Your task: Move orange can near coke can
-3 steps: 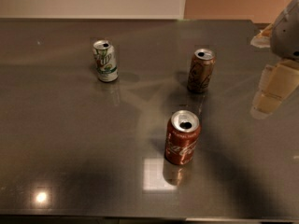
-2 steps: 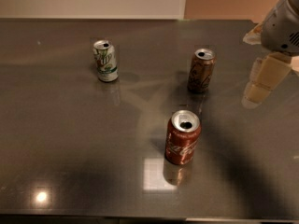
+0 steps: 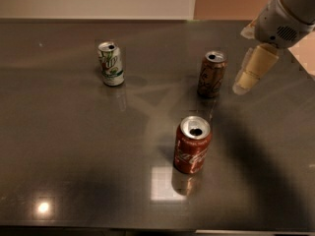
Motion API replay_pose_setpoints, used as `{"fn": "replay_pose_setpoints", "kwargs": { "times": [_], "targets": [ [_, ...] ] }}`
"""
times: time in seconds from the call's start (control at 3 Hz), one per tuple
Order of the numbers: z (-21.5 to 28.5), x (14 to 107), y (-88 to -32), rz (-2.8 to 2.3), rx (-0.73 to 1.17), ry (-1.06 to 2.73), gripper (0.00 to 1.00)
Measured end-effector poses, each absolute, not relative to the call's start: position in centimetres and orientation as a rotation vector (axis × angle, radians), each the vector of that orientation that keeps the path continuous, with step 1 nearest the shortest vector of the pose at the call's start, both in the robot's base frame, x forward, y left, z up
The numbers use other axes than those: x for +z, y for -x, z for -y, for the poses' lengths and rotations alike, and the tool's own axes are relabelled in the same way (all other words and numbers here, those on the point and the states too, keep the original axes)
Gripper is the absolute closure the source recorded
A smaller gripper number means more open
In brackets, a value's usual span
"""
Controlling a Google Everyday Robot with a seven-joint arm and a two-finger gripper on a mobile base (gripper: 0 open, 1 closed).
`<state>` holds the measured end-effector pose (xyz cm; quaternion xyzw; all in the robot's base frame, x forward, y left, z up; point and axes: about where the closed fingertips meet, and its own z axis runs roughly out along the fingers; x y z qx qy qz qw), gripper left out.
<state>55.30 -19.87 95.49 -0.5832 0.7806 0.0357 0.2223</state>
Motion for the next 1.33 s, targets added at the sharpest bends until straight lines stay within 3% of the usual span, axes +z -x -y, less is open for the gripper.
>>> {"fn": "replay_pose_setpoints", "kwargs": {
  "times": [1.33],
  "targets": [
    [17.9, 90.1, -62.8, -2.201, 0.241, 1.567, 0.00]
  ]
}}
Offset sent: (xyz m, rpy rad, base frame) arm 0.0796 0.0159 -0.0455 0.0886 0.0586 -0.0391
